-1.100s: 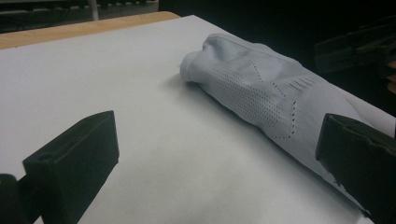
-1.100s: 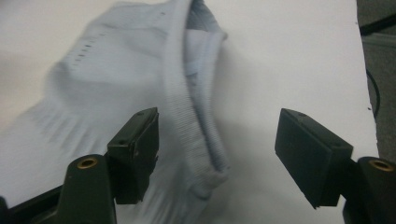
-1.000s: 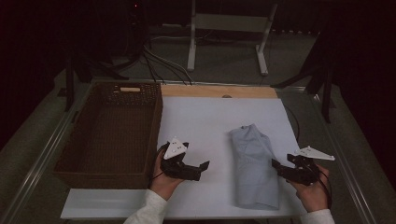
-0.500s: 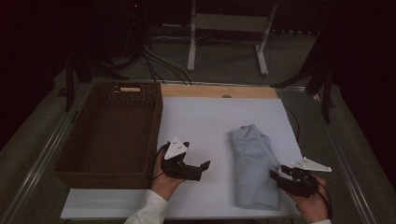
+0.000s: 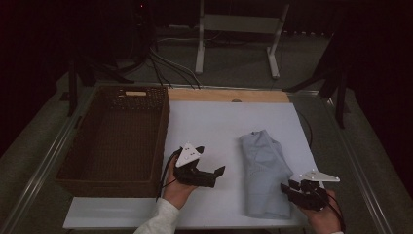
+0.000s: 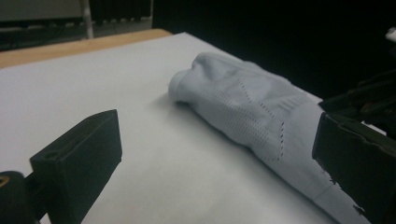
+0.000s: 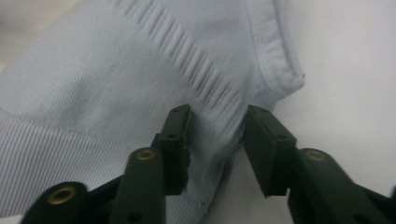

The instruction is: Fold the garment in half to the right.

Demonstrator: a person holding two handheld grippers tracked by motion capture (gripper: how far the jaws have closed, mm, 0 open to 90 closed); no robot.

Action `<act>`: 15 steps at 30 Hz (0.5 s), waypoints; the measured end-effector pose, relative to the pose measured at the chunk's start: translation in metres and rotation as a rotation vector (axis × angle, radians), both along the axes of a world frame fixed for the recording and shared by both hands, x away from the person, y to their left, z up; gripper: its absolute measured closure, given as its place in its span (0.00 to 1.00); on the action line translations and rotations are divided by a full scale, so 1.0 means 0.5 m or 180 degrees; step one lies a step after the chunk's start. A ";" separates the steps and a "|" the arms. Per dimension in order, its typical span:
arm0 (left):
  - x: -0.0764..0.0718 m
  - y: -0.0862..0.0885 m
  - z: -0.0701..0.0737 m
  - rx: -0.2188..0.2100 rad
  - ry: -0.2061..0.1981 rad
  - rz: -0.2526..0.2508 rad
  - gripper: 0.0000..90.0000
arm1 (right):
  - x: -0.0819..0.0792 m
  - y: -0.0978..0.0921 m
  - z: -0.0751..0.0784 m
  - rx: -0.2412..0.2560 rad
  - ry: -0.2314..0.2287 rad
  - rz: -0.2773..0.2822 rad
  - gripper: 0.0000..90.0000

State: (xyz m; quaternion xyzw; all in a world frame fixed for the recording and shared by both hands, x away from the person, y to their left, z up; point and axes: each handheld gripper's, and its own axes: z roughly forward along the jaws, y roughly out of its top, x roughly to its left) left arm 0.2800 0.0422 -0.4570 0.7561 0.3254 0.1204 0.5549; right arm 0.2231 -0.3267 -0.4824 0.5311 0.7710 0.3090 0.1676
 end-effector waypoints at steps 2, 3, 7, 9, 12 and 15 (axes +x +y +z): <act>0.004 -0.029 -0.011 0.0095 -0.0083 -0.0050 0.06 | 0.000 0.001 -0.005 -0.0010 0.0043 0.0022 0.80; 0.005 -0.036 -0.013 0.0117 -0.0078 -0.0063 0.06 | -0.001 0.002 -0.006 -0.0017 0.0056 0.0040 0.83; 0.010 -0.068 -0.019 0.0198 0.0005 -0.0102 0.05 | 0.000 0.004 -0.008 -0.0041 0.0082 0.0077 0.93; 0.012 -0.084 -0.022 0.0229 0.0080 -0.0107 0.05 | -0.001 0.003 -0.008 -0.0057 0.0097 0.0074 0.95; 0.013 -0.102 -0.025 0.0275 0.0116 -0.0154 0.05 | -0.002 0.000 -0.009 -0.0071 0.0126 0.0071 0.96; 0.011 -0.118 -0.030 0.0344 0.0150 -0.0192 0.06 | -0.003 -0.002 -0.012 -0.0091 0.0153 0.0062 0.96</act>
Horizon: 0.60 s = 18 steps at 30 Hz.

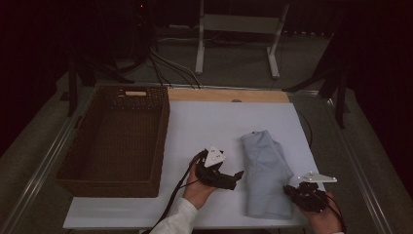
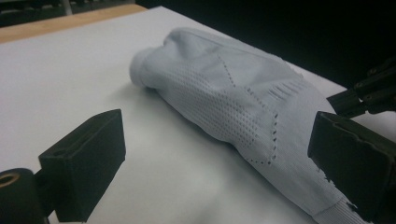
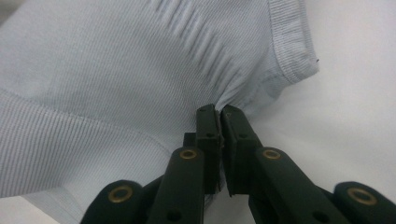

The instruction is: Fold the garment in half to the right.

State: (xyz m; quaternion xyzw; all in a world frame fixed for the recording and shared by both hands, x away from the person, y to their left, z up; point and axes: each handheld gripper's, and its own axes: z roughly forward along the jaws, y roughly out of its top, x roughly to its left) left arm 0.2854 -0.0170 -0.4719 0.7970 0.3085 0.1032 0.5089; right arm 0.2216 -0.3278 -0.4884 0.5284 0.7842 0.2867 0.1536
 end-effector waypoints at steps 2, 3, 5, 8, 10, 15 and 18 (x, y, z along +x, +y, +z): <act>-0.001 -0.007 -0.002 0.0031 0.0012 -0.0006 0.07 | 0.000 0.000 -0.001 -0.0012 0.0010 0.0000 0.96; -0.003 -0.018 -0.007 0.0078 0.0026 -0.0016 0.07 | 0.000 0.000 -0.001 -0.0023 0.0013 0.0002 0.96; -0.007 -0.036 -0.015 0.0131 0.0037 -0.0050 0.09 | 0.000 0.001 -0.002 -0.0040 0.0013 0.0017 0.96; -0.010 -0.053 -0.021 0.0182 0.0032 -0.0089 0.10 | 0.000 0.001 -0.002 -0.0041 0.0012 0.0023 0.96; -0.011 -0.062 -0.024 0.0194 0.0029 -0.0102 0.12 | 0.000 0.000 -0.002 -0.0037 0.0012 0.0027 0.96; -0.008 -0.078 -0.030 0.0168 0.0049 -0.0136 0.24 | 0.000 0.001 -0.002 -0.0048 0.0004 0.0034 0.95; -0.003 -0.086 -0.038 0.0152 0.0101 -0.0191 0.34 | 0.000 0.001 -0.002 -0.0048 0.0004 0.0039 0.95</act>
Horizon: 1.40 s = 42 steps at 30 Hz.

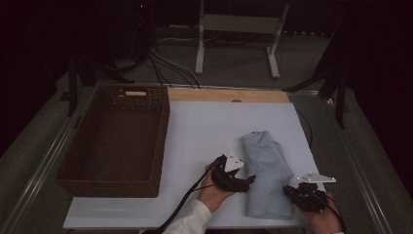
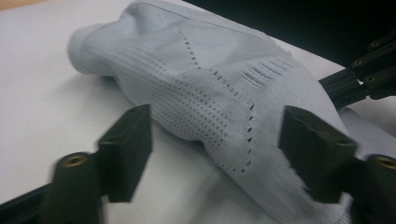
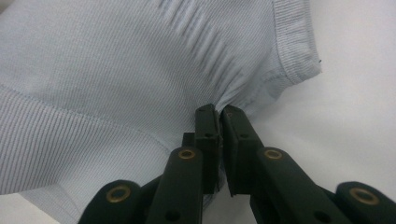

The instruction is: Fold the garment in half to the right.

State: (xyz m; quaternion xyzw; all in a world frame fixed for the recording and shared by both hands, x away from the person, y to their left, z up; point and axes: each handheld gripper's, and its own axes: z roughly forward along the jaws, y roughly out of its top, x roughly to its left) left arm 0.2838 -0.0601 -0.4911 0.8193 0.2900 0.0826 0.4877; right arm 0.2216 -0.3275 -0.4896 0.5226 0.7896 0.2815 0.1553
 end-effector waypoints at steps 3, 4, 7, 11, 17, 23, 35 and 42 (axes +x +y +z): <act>0.003 -0.009 -0.009 0.0033 0.0065 -0.0034 0.37 | 0.000 0.000 0.000 -0.0002 -0.0001 0.0002 0.94; 0.004 -0.011 -0.013 0.0041 0.0082 -0.0031 0.37 | 0.000 0.000 0.000 -0.0007 -0.0002 0.0003 0.93; 0.006 -0.015 -0.017 0.0059 0.0118 -0.0032 0.37 | 0.000 0.001 -0.001 -0.0026 -0.0009 -0.0011 0.90; 0.007 -0.018 -0.022 0.0081 0.0164 -0.0048 0.39 | 0.000 0.002 -0.003 -0.0054 -0.0007 -0.0027 0.84; 0.008 -0.025 -0.031 0.0086 0.0257 -0.0088 0.43 | 0.002 0.002 -0.006 -0.0098 0.0012 -0.0092 0.75; 0.008 -0.025 -0.033 0.0075 0.0310 -0.0112 0.45 | 0.005 -0.002 -0.009 -0.0079 0.0082 -0.0156 0.69; 0.006 -0.030 -0.038 0.0148 0.0426 -0.0207 0.84 | 0.013 0.010 -0.012 0.0009 0.0241 -0.0026 0.93; 0.002 -0.021 -0.028 0.0252 0.0277 -0.0185 0.96 | 0.024 0.019 -0.012 -0.0048 0.0207 -0.0003 0.94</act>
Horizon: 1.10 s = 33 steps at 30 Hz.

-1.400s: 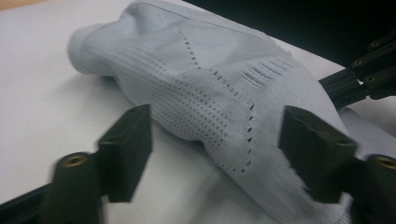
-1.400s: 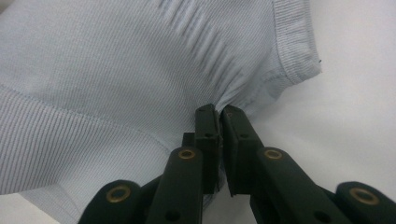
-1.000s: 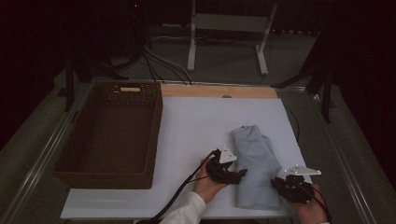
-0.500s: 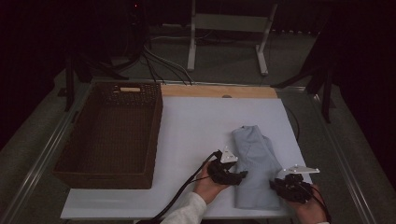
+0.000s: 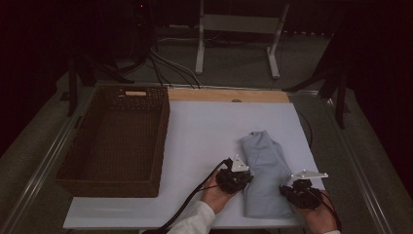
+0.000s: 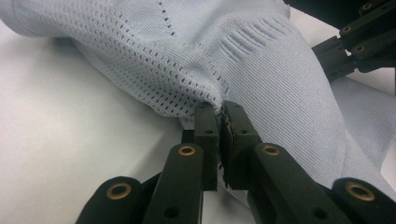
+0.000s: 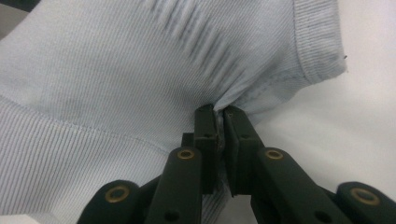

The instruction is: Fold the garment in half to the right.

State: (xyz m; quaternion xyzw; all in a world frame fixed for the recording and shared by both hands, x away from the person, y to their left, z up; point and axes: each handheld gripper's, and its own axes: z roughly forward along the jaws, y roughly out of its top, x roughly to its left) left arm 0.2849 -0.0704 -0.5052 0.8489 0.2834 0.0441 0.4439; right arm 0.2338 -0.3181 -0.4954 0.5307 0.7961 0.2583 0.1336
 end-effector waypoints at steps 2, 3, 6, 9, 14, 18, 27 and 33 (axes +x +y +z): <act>0.001 0.004 0.002 0.0005 -0.0015 0.0020 0.96 | 0.005 0.003 0.000 -0.0003 -0.0010 -0.0003 0.94; 0.001 0.007 0.003 -0.0004 -0.0017 0.0032 0.96 | 0.008 0.004 -0.001 -0.0004 -0.0019 -0.0001 0.95; 0.002 0.017 0.004 0.0012 -0.0038 0.0071 0.96 | 0.017 0.009 -0.001 -0.0015 -0.0039 0.0017 0.95; 0.000 0.029 0.005 0.0008 -0.0042 0.0112 0.96 | 0.025 0.018 -0.002 -0.0023 -0.0069 0.0046 0.95; -0.001 0.053 0.007 0.0005 -0.0066 0.0184 0.96 | 0.041 0.037 -0.004 -0.0036 -0.0124 0.0134 0.95; 0.002 0.074 0.007 -0.0013 -0.0050 0.0265 0.96 | 0.051 0.056 -0.004 -0.0032 -0.0152 0.0210 0.94; 0.002 0.112 0.005 -0.0004 -0.0040 0.0367 0.96 | 0.068 0.093 -0.003 -0.0027 -0.0184 0.0334 0.94; 0.001 0.112 0.005 -0.0019 -0.0078 0.0376 0.91 | 0.063 0.091 0.005 0.0013 -0.0211 0.0304 0.93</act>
